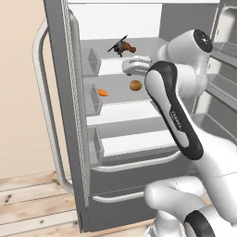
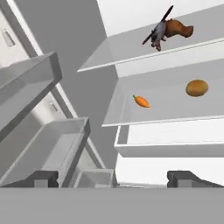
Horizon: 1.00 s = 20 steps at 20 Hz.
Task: Gather the carrot and potato from the fridge and place them on a tray on the dining counter. Then gather the fish and chicken drumstick from the fridge and place them on the other tray.
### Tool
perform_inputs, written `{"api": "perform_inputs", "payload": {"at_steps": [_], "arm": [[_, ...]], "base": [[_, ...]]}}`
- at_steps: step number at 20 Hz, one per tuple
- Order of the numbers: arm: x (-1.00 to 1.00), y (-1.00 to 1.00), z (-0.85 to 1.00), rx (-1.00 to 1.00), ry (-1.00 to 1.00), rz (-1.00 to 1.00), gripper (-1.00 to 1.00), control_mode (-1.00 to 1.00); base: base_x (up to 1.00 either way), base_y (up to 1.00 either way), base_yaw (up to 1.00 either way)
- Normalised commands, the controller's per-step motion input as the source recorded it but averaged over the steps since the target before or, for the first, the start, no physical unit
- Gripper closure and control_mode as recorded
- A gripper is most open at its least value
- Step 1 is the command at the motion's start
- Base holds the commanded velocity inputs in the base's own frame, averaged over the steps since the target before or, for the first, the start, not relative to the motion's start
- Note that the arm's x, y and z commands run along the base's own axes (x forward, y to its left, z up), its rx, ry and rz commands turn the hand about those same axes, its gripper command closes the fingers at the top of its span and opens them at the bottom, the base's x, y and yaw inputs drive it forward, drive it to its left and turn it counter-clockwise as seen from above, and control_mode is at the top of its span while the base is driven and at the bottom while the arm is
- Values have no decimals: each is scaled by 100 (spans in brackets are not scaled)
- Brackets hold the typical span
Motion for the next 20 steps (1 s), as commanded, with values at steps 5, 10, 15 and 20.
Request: {"api": "perform_inputs", "payload": {"at_steps": [5,10,15,20], "arm": [[-13,-83,-5,-20,-2,-27,-100,-100],[-11,-61,-12,-16,-1,-20,-100,-100],[-25,0,-11,-3,-3,0,-100,-100],[-32,1,-11,0,-2,0,-100,-100]], "base": [[0,0,0],[0,0,0],[0,0,0],[0,0,0]]}}
